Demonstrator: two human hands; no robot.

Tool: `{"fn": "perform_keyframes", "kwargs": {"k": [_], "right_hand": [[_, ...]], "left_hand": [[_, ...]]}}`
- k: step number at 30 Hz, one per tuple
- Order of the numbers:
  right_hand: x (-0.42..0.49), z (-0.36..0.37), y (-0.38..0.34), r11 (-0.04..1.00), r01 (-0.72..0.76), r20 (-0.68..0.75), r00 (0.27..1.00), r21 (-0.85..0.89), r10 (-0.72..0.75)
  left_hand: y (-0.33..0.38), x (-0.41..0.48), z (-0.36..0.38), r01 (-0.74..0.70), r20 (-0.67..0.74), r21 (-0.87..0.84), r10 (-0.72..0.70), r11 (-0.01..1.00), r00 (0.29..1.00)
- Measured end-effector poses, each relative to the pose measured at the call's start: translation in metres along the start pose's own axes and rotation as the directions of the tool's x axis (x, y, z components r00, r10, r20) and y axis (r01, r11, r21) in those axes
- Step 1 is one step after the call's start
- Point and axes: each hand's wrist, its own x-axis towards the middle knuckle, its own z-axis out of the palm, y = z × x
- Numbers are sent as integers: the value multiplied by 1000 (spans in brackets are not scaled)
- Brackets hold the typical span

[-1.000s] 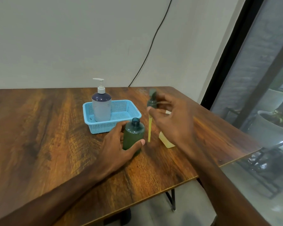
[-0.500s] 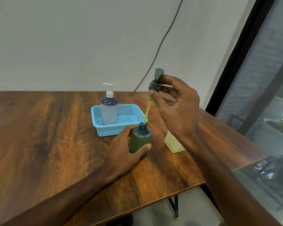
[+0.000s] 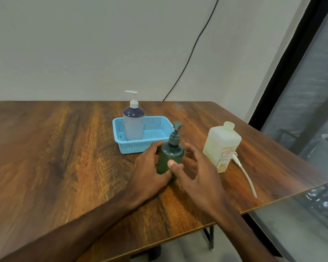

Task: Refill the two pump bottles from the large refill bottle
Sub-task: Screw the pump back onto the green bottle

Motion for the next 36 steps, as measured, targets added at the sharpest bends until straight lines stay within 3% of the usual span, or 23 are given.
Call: {"fn": "perform_keyframes", "kwargs": {"k": [5, 10, 15, 20, 23, 31, 34, 36], "right_hand": [[6, 3, 6, 994, 8, 29, 1000, 107, -11], [13, 1, 22, 979, 32, -73, 997, 203, -18], [14, 0, 33, 970, 26, -60, 998, 240, -12], [14, 6, 34, 959, 16, -52, 999, 284, -1], [14, 5, 37, 953, 50, -79, 996, 299, -28], [17, 9, 44, 953, 92, -101, 993, 290, -66], [18, 11, 45, 943, 98, -98, 993, 317, -70], [18, 11, 46, 943, 85, -86, 994, 321, -60]], "left_hand": [[3, 0, 6, 36, 20, -84, -35, 996, 999], [10, 4, -1, -13, 240, -154, 50, 988, 969], [35, 18, -7, 3, 135, -220, 27, 976, 990], [57, 54, 12, -28, 62, 41, 25, 999, 998], [58, 64, 10, -43, 93, 32, 40, 999, 995], [42, 67, 3, 1, 331, -240, 81, 971, 940], [33, 63, 10, 17, 358, -204, 59, 979, 932], [32, 60, 13, -3, 265, -113, 33, 994, 964]]}}
